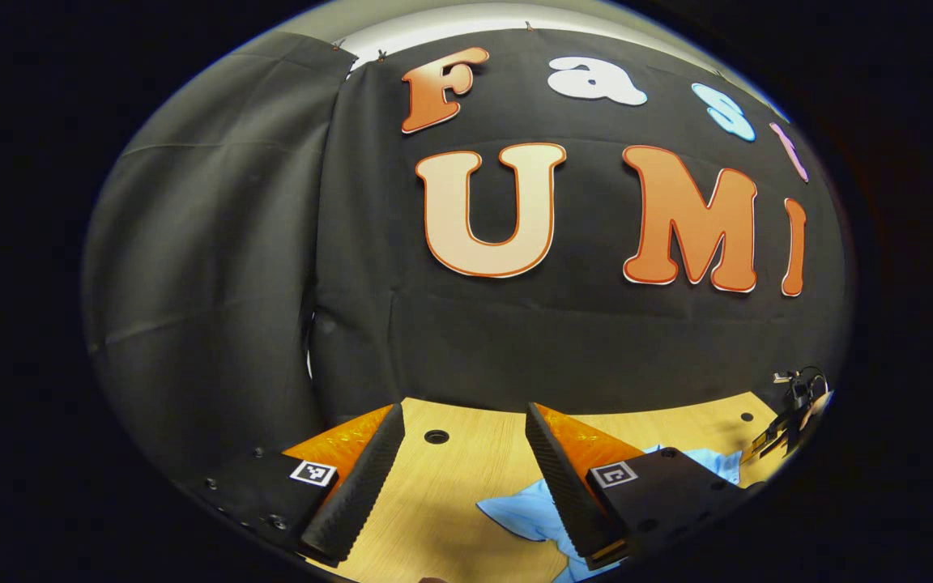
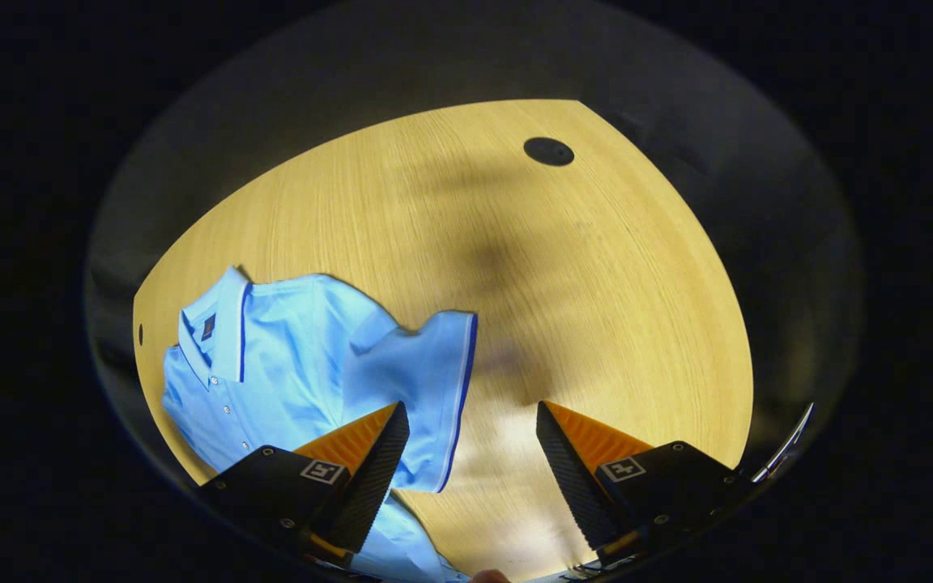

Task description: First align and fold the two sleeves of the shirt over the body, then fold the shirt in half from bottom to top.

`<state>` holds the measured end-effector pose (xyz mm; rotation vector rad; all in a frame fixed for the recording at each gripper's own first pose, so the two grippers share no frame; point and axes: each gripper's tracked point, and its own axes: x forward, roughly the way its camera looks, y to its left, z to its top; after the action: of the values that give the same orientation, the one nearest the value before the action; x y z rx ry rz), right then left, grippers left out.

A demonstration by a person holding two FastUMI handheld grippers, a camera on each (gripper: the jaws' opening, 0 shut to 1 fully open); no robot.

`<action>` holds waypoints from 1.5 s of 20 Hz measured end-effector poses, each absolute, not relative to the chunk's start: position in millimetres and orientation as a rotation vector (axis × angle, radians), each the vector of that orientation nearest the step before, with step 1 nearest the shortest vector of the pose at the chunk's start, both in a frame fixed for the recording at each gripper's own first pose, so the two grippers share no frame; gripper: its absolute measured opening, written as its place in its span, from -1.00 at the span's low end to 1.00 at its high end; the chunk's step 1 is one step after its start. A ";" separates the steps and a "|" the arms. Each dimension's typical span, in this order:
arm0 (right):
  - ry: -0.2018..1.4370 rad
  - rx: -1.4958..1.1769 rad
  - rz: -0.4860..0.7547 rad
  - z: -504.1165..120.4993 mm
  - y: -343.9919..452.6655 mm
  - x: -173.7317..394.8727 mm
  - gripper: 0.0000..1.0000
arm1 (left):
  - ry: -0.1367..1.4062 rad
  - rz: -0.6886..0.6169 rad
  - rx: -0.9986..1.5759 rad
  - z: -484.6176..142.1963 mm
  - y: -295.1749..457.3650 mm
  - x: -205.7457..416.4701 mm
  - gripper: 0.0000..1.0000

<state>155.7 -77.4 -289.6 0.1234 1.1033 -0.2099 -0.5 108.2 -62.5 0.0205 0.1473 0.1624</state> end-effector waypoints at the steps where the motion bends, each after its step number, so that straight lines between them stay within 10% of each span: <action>1: 1.124 0.144 -0.208 -294.7 -75.6 153.6 0.96 | 0.150 0.165 0.025 -64.9 108.8 -1.0 0.96; 11: 1.143 0.137 -0.274 -310.1 -86.0 155.3 0.63 | 0.196 0.167 0.012 -79.5 106.8 -7.3 0.96; 20: 1.072 0.163 -0.289 -307.5 -81.3 157.6 -0.74 | 0.207 0.163 0.017 -84.6 107.8 -16.3 0.96; 30: 1.028 0.176 -0.256 -293.9 -70.2 153.0 -0.98 | 0.199 0.187 0.035 -81.2 144.4 -32.9 0.96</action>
<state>153.0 -70.2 -293.9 0.1763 1.0284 -0.2557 -32.9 144.4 -81.2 0.0350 0.1987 0.1874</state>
